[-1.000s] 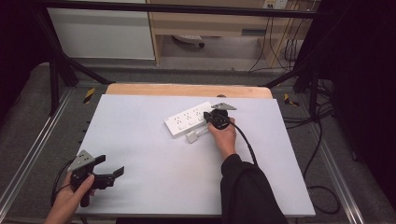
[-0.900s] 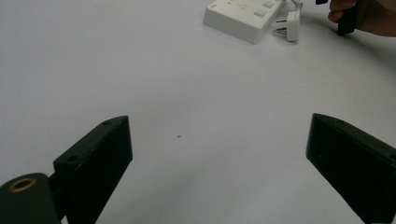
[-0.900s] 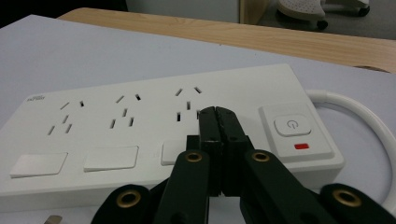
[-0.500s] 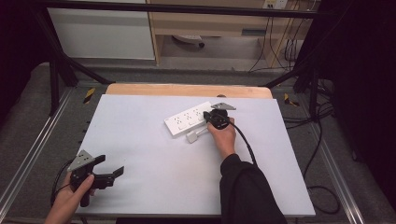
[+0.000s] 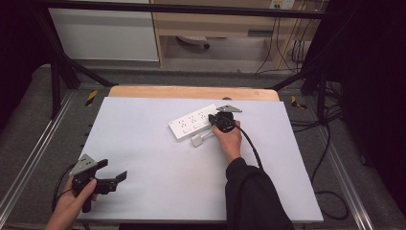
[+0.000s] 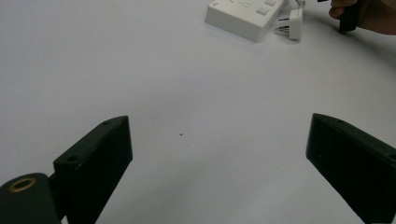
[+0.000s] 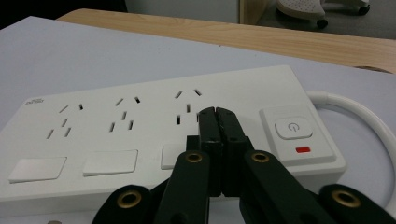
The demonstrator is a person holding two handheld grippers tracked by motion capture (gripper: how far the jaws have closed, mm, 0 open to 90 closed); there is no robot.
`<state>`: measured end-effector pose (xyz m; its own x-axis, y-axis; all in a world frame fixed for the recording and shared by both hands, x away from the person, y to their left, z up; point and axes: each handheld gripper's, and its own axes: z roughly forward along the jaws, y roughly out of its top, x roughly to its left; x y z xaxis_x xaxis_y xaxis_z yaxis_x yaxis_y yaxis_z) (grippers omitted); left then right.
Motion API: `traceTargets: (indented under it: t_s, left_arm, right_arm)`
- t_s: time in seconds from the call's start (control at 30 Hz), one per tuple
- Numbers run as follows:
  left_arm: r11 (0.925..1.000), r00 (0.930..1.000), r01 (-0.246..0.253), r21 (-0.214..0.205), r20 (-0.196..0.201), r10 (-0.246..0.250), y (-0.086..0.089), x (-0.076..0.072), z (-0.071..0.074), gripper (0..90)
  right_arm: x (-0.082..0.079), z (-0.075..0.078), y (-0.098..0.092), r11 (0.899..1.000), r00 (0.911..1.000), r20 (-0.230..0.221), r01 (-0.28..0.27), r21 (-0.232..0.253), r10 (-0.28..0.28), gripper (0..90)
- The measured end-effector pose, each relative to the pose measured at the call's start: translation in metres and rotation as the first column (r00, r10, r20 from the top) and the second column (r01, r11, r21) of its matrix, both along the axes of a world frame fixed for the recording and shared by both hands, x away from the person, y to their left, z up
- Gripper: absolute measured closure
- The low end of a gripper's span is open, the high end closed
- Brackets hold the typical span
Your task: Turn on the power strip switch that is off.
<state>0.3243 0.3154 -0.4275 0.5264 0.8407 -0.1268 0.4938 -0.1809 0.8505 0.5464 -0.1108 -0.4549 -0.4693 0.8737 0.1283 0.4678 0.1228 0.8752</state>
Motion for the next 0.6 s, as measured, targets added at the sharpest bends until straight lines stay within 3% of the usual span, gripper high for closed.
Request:
traceTargets:
  t_s: [0.6]
  left_arm:
    - [0.9999,1.0000,0.001,0.012,-0.003,-0.001,0.0000,0.0004,-0.0008,7.2]
  right_arm:
    - [0.0006,0.0042,-0.0040,1.000,1.0000,-0.003,-0.003,0.004,0.003,90.0]
